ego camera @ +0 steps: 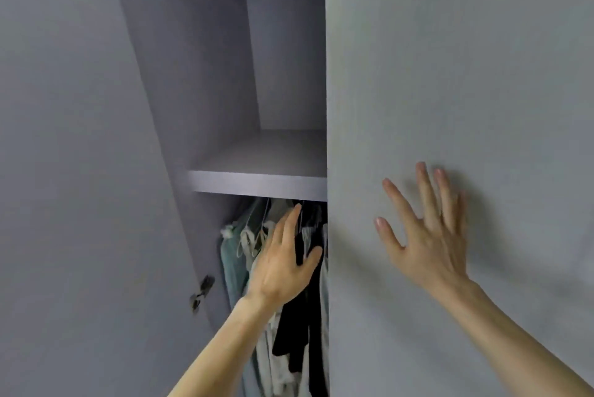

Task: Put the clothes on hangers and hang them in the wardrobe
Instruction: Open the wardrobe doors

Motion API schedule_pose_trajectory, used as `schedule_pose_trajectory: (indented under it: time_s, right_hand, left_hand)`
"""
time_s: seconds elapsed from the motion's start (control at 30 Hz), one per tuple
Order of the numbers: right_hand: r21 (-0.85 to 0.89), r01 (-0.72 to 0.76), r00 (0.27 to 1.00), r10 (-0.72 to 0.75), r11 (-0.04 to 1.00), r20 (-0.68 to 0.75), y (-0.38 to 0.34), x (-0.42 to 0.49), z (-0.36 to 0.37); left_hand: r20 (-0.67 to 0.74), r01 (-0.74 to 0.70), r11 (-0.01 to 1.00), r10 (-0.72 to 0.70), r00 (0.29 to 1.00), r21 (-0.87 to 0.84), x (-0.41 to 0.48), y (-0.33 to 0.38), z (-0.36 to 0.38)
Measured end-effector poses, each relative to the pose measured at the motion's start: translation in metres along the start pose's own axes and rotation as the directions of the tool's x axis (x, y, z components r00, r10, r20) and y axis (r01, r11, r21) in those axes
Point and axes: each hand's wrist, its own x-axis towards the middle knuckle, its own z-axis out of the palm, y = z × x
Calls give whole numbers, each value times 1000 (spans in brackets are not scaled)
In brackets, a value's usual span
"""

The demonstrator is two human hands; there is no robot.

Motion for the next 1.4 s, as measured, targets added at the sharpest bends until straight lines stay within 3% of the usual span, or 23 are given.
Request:
schedule_pose_trajectory:
  time_s: [0.1, 0.17, 0.37, 0.47, 0.7, 0.83, 1.07, 1.13, 1.23, 1.4]
  right_hand:
    - [-129, 8, 1000, -11, 992, -23, 28, 8, 21]
    - [-210, 33, 998, -43, 977, -42, 38, 5, 39]
    - [-236, 51, 992, -77, 970, -105, 43, 4, 57]
    - [-203, 50, 992, -73, 978, -104, 41, 3, 53]
    - [-80, 72, 996, -76, 994, -49, 36, -4, 29]
    - [6, 93, 996, -93, 996, 15, 30, -14, -5]
    - [237, -131, 982, 92, 963, 167, -11, -79, -78]
    - [339, -220, 945, 114, 915, 305, -22, -114, -108]
    - [432, -398, 825, 110, 809, 555, -39, -165, -162]
    - [449, -612, 660, 107, 651, 744, -55, -221, -233]
  left_hand:
    - [70, 115, 923, -96, 993, -368, 27, 29, 25]
    - [65, 148, 869, -133, 989, -472, 39, 38, 39]
    - [-48, 219, 823, -286, 957, -524, 38, 52, 68]
    - [-38, 274, 800, -346, 937, -533, 34, 60, 69]
    - [-2, 335, 766, -402, 916, -548, 11, 57, 54]
    - [-26, 330, 806, -392, 919, -491, -29, 69, 38]
    - [-1, 287, 832, -327, 945, -474, -114, 108, -3]
    - [32, 264, 844, -283, 959, -467, -137, 121, -10]
    - [34, 207, 861, -217, 976, -464, -168, 142, -16]
    - [66, 181, 787, -176, 982, -590, -215, 180, -17]
